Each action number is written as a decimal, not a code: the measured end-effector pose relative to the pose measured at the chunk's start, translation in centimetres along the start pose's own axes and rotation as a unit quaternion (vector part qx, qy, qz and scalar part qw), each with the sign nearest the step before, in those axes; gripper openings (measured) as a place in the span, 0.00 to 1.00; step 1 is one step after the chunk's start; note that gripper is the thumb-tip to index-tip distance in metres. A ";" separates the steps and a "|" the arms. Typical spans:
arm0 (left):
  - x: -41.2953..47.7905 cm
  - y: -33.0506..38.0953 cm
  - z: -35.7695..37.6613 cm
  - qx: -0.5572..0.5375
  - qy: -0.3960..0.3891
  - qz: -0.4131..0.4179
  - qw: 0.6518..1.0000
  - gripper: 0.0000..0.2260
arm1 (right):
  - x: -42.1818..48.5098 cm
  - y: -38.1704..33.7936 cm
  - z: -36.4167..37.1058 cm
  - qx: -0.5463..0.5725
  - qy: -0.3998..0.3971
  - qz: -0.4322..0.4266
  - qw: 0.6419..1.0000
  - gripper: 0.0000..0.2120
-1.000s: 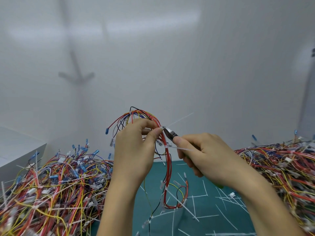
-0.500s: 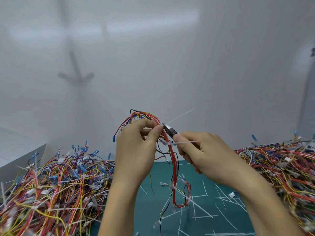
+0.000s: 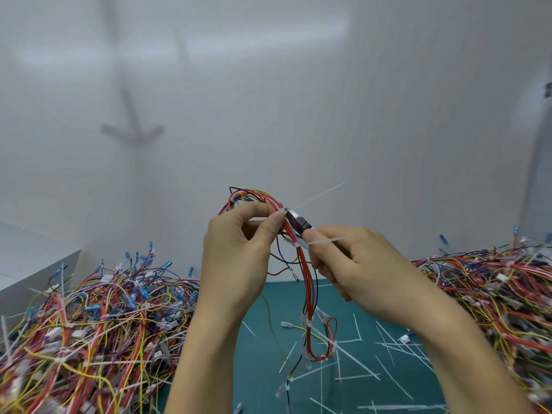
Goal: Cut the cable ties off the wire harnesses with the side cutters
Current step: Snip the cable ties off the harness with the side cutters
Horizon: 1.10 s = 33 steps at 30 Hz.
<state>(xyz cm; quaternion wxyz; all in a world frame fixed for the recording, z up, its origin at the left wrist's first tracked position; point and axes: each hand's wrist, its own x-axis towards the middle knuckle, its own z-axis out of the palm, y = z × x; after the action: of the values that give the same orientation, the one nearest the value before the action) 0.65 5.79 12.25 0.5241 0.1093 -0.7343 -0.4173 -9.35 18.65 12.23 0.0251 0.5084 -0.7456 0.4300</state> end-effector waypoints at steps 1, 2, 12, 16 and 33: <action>0.0 0.0 0.0 -0.003 -0.002 0.001 1.000 0.05 | 0.0 0.0 0.0 0.004 -0.002 0.001 1.000 0.24; 0.0 0.1 0.0 -0.005 -0.004 0.003 1.000 0.05 | 0.0 -0.1 0.1 0.008 -0.003 0.002 1.000 0.25; 0.0 0.1 0.0 -0.008 -0.003 0.002 1.000 0.05 | -0.1 -0.1 -0.1 0.011 -0.015 0.014 1.000 0.28; 0.0 0.2 0.0 -0.008 -0.002 0.009 1.000 0.05 | 0.0 0.0 -0.1 0.020 -0.006 0.004 1.000 0.27; -0.1 0.2 0.1 0.003 -0.006 0.005 1.000 0.04 | -0.2 0.0 -0.2 0.011 -0.008 0.003 1.000 0.26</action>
<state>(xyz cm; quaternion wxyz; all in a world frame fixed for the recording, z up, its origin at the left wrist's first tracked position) 0.70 6.01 12.33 0.5215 0.1050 -0.7390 -0.4134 -9.35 18.96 12.26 0.0119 0.5098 -0.7428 0.4338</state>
